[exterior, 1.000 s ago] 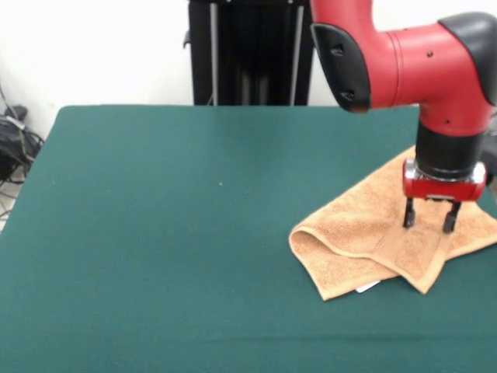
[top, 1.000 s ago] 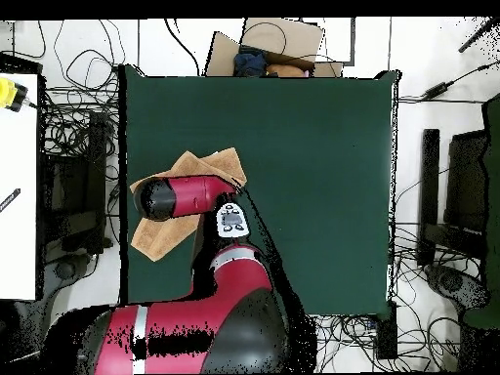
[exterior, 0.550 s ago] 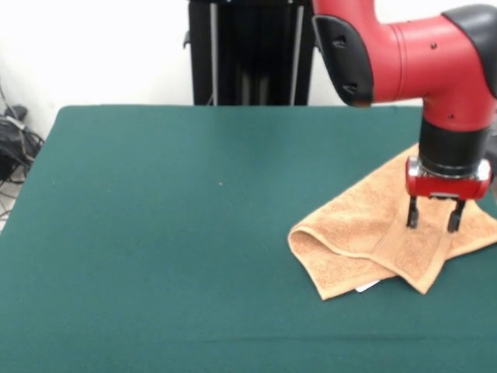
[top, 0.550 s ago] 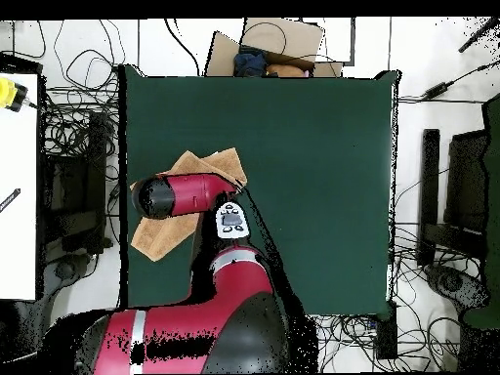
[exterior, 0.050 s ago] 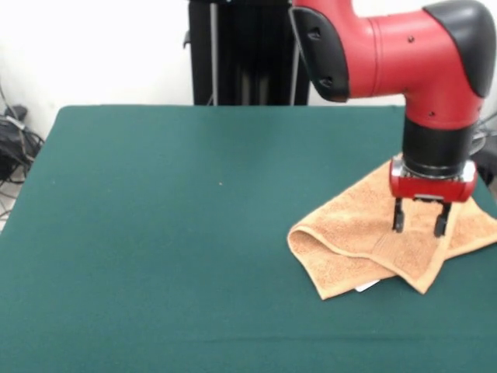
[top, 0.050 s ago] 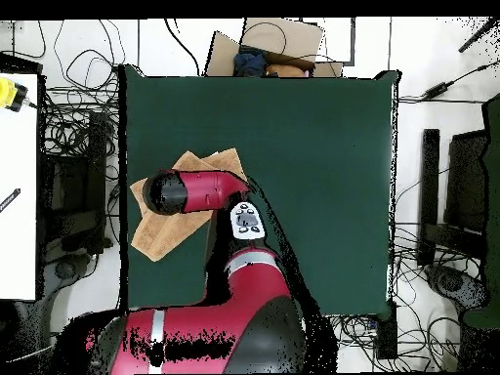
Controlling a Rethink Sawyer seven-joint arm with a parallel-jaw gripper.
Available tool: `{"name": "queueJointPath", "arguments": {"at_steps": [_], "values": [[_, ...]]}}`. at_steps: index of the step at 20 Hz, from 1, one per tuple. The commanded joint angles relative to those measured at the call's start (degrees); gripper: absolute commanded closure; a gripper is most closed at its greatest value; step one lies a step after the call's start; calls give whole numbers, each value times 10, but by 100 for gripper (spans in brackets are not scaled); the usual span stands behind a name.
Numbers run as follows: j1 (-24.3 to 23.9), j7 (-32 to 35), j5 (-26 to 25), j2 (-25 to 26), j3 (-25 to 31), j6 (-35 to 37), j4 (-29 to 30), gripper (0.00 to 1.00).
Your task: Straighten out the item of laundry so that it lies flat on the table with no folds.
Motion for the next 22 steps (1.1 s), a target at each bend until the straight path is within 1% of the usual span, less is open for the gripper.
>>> {"name": "queueJointPath", "arguments": {"at_steps": [1, 4, 6, 15, 22], "values": [[-10, 16, -35, 2, 29, -34, 23, 0], [-10, 18, -34, 2, 29, -35, 25, 0], [1, 26, -34, 7, 26, -42, 26, 0], [10, 27, -34, 20, 20, -47, 12, 0], [12, 15, -41, 45, 12, -51, -17, 0]]}}
